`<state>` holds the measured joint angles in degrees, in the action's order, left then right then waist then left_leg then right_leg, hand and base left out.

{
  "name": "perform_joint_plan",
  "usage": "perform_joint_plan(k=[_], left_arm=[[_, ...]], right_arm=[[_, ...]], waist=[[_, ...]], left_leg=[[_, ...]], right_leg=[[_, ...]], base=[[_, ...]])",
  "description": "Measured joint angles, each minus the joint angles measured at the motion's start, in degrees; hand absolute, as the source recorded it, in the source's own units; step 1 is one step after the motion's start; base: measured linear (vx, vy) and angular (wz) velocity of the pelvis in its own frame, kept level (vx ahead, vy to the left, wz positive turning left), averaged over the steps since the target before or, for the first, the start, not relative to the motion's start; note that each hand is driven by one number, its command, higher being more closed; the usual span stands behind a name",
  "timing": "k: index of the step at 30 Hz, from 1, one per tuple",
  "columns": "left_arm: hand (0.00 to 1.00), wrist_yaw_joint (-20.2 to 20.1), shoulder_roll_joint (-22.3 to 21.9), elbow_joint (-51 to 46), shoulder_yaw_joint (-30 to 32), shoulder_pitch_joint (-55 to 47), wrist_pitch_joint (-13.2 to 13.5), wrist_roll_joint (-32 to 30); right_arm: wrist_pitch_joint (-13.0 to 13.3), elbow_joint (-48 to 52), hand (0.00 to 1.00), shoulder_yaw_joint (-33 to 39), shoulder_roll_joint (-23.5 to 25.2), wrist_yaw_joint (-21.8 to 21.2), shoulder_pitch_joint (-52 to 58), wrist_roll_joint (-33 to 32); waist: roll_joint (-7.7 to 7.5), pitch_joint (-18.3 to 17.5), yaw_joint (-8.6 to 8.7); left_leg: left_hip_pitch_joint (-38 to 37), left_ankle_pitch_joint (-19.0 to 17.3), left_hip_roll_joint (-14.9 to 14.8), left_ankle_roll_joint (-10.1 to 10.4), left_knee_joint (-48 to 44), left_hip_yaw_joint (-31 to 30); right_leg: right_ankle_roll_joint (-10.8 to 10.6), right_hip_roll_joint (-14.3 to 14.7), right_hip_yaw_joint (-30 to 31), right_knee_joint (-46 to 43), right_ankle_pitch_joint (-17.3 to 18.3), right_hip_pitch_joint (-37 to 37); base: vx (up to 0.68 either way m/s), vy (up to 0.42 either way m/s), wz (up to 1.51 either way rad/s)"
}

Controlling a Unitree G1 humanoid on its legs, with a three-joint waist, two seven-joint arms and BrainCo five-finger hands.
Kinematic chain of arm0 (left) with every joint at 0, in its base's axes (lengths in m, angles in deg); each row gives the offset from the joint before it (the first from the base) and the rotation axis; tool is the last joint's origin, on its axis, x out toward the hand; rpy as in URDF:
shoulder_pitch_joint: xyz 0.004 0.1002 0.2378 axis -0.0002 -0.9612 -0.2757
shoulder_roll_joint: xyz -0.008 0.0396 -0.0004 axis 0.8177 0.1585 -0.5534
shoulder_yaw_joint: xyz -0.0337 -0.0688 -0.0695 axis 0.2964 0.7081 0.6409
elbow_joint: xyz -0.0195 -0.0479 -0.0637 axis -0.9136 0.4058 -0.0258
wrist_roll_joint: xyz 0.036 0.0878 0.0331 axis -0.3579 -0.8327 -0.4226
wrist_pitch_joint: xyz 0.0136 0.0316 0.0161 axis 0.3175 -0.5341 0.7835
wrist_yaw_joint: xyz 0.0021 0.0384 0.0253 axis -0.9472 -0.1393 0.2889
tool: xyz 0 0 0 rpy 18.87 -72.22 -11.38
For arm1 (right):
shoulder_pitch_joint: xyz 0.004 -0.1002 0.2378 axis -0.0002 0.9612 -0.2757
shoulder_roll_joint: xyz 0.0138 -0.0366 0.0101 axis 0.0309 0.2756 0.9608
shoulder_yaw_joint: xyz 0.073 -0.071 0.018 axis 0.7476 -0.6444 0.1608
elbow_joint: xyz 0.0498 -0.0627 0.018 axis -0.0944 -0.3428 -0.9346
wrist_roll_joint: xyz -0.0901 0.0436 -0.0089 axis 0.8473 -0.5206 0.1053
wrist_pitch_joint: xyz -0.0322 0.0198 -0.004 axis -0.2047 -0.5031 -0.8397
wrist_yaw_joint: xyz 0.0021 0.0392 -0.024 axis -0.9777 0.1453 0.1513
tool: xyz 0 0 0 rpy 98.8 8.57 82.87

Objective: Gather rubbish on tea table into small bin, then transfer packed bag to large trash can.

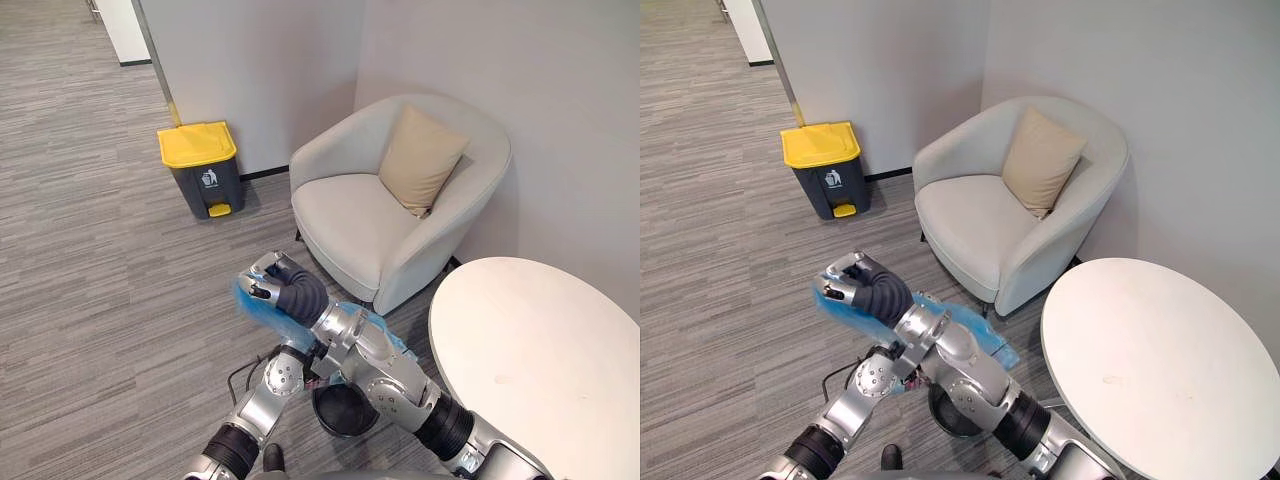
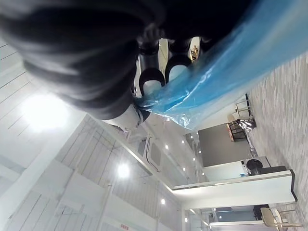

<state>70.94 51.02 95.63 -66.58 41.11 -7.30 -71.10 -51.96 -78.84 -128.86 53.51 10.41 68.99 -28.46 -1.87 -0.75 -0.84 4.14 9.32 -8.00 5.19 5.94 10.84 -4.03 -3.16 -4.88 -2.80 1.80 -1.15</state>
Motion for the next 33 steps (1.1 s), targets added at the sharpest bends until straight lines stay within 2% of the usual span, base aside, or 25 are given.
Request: perform_joint_plan(k=[4,9,10,13,22,27,29,33], left_arm=[[1.00,0.00,-0.01,0.41,0.33,0.00,0.00,1.08],[1.00,0.00,-0.01,0.60,3.00,-0.18,0.01,1.26],[1.00,-0.01,0.01,0.60,3.88,-0.39,0.02,1.26],[1.00,0.02,0.13,0.62,5.66,-1.07,0.07,1.24],[1.00,0.20,1.21,0.94,11.37,-4.74,0.31,1.16],[1.00,0.75,1.44,0.94,14.94,-5.36,0.35,1.11],[1.00,1.42,1.86,0.94,16.53,-6.27,0.57,1.10],[1.00,1.62,2.31,0.94,17.76,-7.78,0.59,1.09]], right_arm=[[0.00,-1.90,1.00,0.16,0.09,0.03,1.43,1.88],[0.27,-1.94,1.00,2.33,-0.29,0.16,2.81,11.21],[0.41,-1.91,0.00,3.30,-0.73,0.17,3.15,14.14],[1.56,-1.35,0.00,5.82,-2.39,0.54,4.28,21.17],[7.76,9.34,0.00,11.10,-9.65,5.70,7.84,41.65],[9.36,12.20,0.00,12.96,-12.75,8.38,7.77,48.79],[10.86,13.91,0.00,13.13,-15.38,9.37,7.78,52.22],[11.59,15.30,0.00,13.28,-19.22,11.19,7.79,56.36]], waist=[[-0.27,-0.17,0.00],[-0.73,-0.15,0.01],[-0.94,-0.17,0.00],[-1.36,-0.13,-0.03],[-1.55,-0.08,0.10],[-1.51,-0.06,-0.06],[-1.47,-0.03,-0.01],[-1.27,0.10,-0.01]], left_leg=[[-0.02,0.00,-0.03,0.00,0.00,0.00],[-0.03,0.00,-0.03,0.00,0.00,0.00],[-0.03,0.00,-0.02,0.01,0.00,0.00],[-0.03,-0.01,0.02,0.01,0.00,0.00],[-0.16,-0.02,0.06,0.01,0.02,0.18],[-0.35,-0.02,0.30,0.00,0.02,0.26],[-0.48,-0.05,0.32,0.02,0.03,0.40],[-0.50,-0.22,0.31,0.26,0.04,0.39]], right_leg=[[0.00,-0.06,0.00,-0.05,0.00,0.00],[-0.01,-0.11,0.00,-0.08,0.00,0.00],[-0.01,-0.12,0.00,-0.07,0.01,0.00],[-0.01,-0.13,-0.01,-0.07,0.01,0.00],[-0.05,-0.04,0.11,-0.15,0.04,-0.04],[-0.20,-0.21,0.19,-0.51,0.16,-0.06],[-0.19,-0.24,0.32,-0.54,0.22,-0.07],[-0.18,-0.24,0.32,-0.63,0.24,-0.11]], base=[[0.00,0.000,0.00],[0.00,0.000,0.00],[0.00,0.000,0.00],[0.00,0.000,0.00],[0.00,0.000,0.00],[0.00,0.000,0.00],[0.00,0.000,0.00],[0.00,0.000,0.00]])
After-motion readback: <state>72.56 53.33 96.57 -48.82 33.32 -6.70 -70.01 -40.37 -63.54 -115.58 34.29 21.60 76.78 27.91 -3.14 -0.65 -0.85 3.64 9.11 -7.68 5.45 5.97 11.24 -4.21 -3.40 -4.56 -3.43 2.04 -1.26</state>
